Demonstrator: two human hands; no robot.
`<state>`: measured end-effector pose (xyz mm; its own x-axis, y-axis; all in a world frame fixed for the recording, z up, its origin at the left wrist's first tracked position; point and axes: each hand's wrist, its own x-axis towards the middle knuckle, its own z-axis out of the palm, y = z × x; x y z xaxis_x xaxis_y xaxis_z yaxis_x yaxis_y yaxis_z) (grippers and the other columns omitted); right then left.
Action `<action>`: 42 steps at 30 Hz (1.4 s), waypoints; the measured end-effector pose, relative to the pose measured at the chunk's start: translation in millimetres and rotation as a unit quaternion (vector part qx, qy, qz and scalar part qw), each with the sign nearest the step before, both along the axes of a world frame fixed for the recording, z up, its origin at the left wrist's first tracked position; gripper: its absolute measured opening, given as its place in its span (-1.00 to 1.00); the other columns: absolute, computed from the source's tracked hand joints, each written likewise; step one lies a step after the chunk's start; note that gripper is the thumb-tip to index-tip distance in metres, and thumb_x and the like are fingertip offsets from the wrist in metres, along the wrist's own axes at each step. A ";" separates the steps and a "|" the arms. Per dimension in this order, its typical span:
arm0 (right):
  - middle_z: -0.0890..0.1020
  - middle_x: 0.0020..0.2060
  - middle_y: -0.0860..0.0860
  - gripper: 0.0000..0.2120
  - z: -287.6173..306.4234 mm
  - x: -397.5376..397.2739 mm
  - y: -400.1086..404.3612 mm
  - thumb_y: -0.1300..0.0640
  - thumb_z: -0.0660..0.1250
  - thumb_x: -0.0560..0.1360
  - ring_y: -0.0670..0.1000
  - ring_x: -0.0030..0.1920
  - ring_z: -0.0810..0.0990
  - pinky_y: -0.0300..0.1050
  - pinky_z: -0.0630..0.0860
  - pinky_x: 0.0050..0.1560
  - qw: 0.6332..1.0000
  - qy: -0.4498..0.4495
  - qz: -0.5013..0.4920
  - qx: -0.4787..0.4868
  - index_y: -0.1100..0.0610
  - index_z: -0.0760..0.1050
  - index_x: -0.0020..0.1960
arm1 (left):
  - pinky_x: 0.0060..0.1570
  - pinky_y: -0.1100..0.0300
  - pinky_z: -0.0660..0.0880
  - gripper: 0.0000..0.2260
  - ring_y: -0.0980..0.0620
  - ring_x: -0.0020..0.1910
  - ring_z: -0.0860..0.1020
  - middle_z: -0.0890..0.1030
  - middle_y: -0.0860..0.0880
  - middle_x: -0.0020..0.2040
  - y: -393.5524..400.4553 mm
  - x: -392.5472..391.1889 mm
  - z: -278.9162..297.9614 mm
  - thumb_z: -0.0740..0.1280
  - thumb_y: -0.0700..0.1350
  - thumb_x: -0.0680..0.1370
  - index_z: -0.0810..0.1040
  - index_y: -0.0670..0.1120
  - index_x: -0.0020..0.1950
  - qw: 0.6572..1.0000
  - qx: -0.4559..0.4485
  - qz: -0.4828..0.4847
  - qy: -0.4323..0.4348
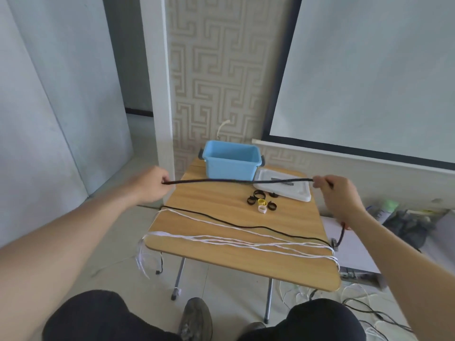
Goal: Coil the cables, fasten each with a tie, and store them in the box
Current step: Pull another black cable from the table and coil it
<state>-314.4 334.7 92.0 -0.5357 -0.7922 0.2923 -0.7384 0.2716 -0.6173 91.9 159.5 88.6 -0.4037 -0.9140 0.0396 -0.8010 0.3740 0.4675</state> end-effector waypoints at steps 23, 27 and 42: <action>0.64 -0.20 0.27 -0.74 -49.9 -174.0 124.1 0.13 0.34 0.56 0.28 -0.13 0.62 0.02 0.51 -0.22 0.912 0.037 -0.316 0.259 0.36 0.58 0.03 | -0.21 -0.02 0.35 -0.53 -0.13 -0.27 0.40 0.37 -0.12 -0.39 15.6 -61.0 -43.0 0.20 0.10 0.66 0.32 -0.13 -0.37 0.896 -0.011 0.253 0.364; 0.66 -0.33 0.24 -0.61 -58.4 -214.3 151.3 0.03 0.39 0.54 0.32 -0.16 0.69 0.28 0.67 -0.08 0.890 -0.148 -0.381 0.200 0.40 0.50 -0.07 | -0.18 0.04 0.33 -0.54 -0.15 -0.22 0.44 0.46 -0.16 -0.30 18.1 -61.4 -63.9 0.17 0.10 0.67 0.41 -0.20 -0.29 0.907 -0.002 0.251 0.337; 0.69 0.03 0.11 -0.67 -38.8 -58.5 107.5 -0.02 0.38 0.59 0.10 -0.02 0.68 0.00 0.63 0.01 0.944 -0.032 -0.078 0.319 0.21 0.60 0.21 | -0.43 0.19 0.38 -0.81 0.01 -0.46 0.42 0.46 -0.05 -0.35 106.0 -112.9 -46.6 0.13 -0.28 0.68 0.48 -0.22 -0.06 0.846 0.351 -0.130 0.378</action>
<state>-372.9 442.2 53.2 -0.6608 -0.7063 -0.2541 -0.6254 0.7052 -0.3339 -20.9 265.5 42.0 -0.6967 -0.7037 -0.1395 -0.1058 -0.0915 0.9902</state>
